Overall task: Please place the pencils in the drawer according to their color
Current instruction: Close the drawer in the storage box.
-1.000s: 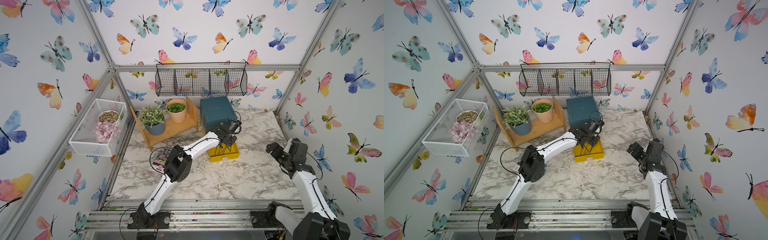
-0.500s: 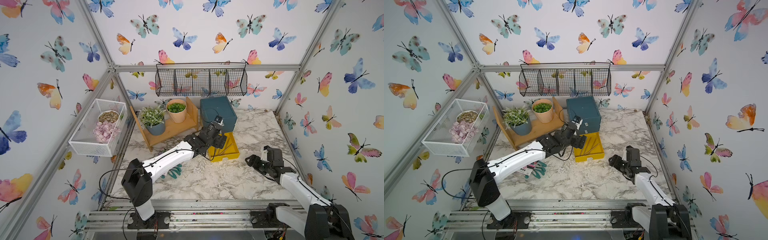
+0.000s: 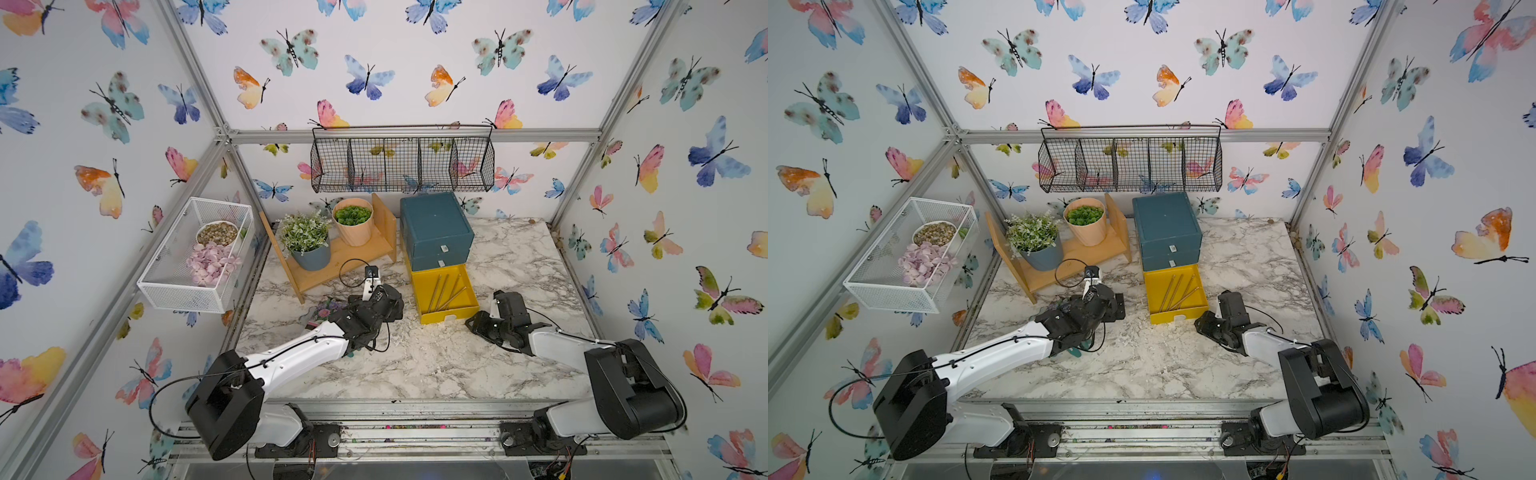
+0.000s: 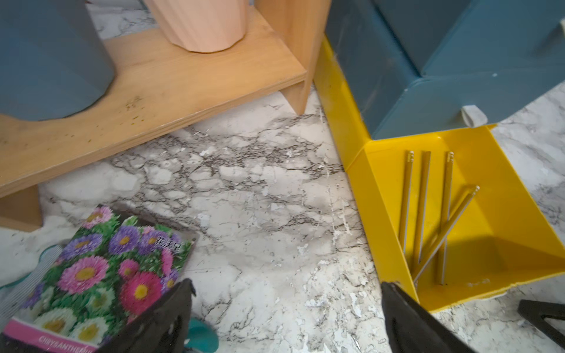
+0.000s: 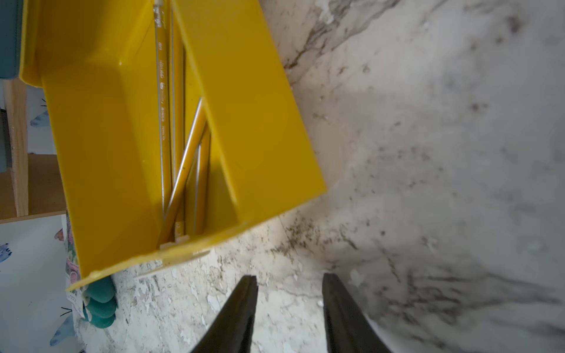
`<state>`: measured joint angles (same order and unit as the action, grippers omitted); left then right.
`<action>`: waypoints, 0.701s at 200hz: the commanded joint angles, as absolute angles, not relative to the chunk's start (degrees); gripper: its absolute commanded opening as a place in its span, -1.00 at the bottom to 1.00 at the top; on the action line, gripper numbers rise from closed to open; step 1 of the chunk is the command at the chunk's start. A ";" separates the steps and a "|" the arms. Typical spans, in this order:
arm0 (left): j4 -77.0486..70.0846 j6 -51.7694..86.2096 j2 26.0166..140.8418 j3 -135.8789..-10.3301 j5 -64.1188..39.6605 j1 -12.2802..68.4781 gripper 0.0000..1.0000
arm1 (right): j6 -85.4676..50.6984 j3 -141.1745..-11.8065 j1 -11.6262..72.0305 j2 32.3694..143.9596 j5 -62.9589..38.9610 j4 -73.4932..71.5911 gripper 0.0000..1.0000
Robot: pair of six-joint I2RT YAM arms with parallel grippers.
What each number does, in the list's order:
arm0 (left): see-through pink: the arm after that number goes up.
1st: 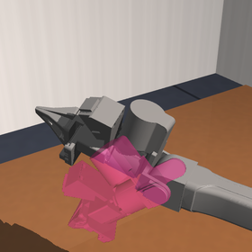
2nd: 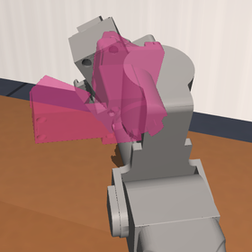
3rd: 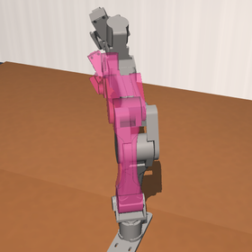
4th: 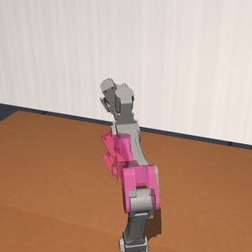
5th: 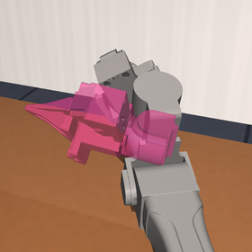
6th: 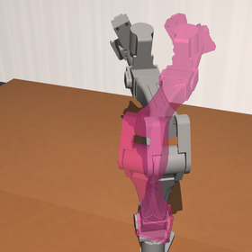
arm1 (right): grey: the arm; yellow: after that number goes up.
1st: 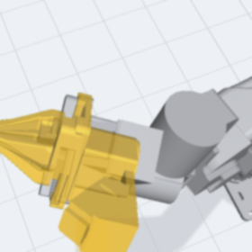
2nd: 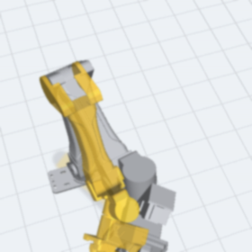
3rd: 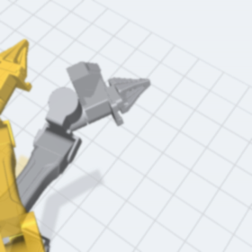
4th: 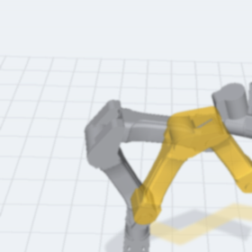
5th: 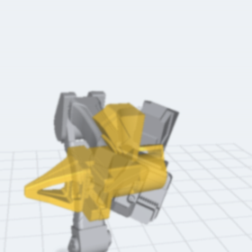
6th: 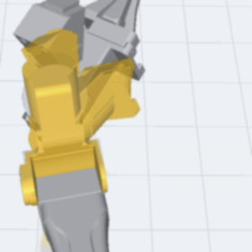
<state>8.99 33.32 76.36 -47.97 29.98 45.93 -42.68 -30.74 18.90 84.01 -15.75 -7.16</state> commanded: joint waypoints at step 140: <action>9.23 39.24 65.49 -38.27 37.01 44.21 0.97 | -55.03 -48.83 20.39 108.57 -12.89 -35.75 -0.35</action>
<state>8.05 38.46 67.31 -39.59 34.89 44.60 -52.12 -46.63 20.14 106.80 -14.98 -29.28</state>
